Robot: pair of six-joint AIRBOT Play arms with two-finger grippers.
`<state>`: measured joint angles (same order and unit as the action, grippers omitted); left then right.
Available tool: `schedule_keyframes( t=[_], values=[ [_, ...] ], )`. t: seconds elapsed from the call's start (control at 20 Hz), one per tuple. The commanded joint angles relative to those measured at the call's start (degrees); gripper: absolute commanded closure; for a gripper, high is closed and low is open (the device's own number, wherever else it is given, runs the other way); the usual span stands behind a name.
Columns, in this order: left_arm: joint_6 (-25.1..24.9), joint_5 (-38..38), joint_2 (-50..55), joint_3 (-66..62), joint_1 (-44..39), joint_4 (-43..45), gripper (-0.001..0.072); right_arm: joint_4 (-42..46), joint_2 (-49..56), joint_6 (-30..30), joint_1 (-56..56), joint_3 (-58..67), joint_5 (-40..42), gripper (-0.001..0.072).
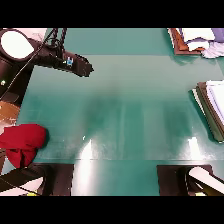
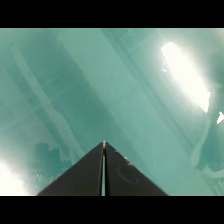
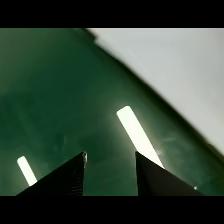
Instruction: Fold the shirts.
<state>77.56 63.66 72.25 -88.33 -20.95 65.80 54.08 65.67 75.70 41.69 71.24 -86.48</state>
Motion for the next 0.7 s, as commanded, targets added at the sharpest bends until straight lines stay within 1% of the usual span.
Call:
schedule_keyframes(
  t=[0.0,0.05,0.1,0.15,0.2,0.3,0.4,0.65],
  values=[
    [0.04,1.60,0.00,0.02,0.00,-0.07,0.0683,-5.92,-0.04,0.31,-17.20,-1.86,0.31,0.0354],
    [0.07,1.27,0.00,0.02,0.00,-0.07,0.0683,-5.88,-0.02,0.26,-21.99,-2.03,1.31,0.0427],
    [0.04,0.96,0.00,0.02,0.00,-0.07,0.0683,-5.86,-0.02,-1.18,-26.62,-1.99,2.69,0.0549],
    [0.07,0.42,0.00,0.02,0.00,-0.07,0.0683,-5.88,-0.02,-3.85,-30.36,-1.99,4.35,0.0664],
    [0.07,-0.42,0.00,0.00,0.00,-0.07,0.0683,-5.84,-0.02,-5.77,-33.77,-1.99,6.14,0.0693],
    [0.04,-2.16,0.00,0.02,0.00,-0.07,0.0683,-5.90,-0.02,-5.79,-38.38,-1.99,8.09,0.0693],
    [0.04,-3.87,0.00,0.00,0.00,-0.07,0.0683,-5.90,-0.02,-5.79,-40.96,-1.99,8.28,0.0692],
    [0.04,-7.21,0.00,0.00,0.00,-0.07,0.0683,-5.92,-0.02,-5.77,-41.79,-1.99,6.29,0.0693]
  ],
)
